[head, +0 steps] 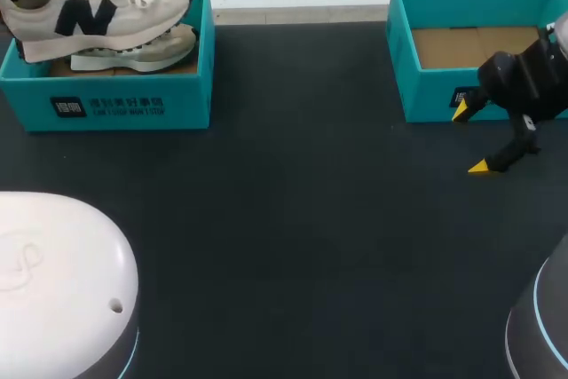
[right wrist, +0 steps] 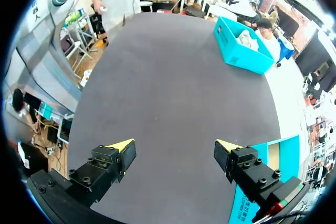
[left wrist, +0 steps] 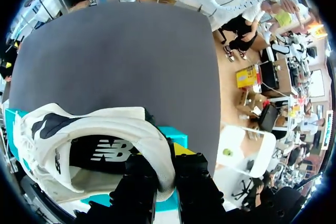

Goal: Take the shoe out of the shoebox, open the shoe tongue, remove and reinsert the insole, then place the shoe into the shoebox

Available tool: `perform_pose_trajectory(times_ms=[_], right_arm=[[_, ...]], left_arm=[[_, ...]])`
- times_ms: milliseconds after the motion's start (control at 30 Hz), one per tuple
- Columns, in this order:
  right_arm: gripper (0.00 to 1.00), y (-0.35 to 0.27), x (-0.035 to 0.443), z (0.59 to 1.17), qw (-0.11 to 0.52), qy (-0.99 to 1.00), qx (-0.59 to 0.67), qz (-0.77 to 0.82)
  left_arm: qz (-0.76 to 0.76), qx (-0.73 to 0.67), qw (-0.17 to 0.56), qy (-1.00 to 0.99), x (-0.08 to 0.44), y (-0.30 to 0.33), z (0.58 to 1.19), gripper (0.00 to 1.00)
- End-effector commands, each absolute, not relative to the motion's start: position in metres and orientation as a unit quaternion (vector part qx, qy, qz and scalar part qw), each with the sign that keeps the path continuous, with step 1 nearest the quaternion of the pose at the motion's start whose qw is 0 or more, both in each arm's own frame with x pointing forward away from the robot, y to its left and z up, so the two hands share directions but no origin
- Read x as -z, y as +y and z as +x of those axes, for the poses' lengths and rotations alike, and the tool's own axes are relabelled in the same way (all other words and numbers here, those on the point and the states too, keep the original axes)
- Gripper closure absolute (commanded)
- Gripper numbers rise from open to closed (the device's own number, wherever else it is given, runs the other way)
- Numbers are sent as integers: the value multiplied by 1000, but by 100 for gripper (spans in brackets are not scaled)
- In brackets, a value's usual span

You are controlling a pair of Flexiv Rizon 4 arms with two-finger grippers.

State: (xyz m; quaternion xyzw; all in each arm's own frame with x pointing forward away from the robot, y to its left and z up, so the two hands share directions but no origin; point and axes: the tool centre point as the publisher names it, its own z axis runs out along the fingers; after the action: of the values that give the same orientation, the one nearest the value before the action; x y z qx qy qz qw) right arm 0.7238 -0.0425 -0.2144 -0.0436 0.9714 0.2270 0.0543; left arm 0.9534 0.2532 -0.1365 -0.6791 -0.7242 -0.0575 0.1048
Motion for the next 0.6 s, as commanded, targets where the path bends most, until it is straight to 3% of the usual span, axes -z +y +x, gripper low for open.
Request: perform_pose_trajectory(times_ms=[33,600], right_arm=[[0,-42,215,724,54,972,-226,-43],[0,-42,215,724,54,972,-226,-43]], left_arm=[[-680,107,66,-722,132,229,904,100],[-726,75,43,-682,136,109,811,100]])
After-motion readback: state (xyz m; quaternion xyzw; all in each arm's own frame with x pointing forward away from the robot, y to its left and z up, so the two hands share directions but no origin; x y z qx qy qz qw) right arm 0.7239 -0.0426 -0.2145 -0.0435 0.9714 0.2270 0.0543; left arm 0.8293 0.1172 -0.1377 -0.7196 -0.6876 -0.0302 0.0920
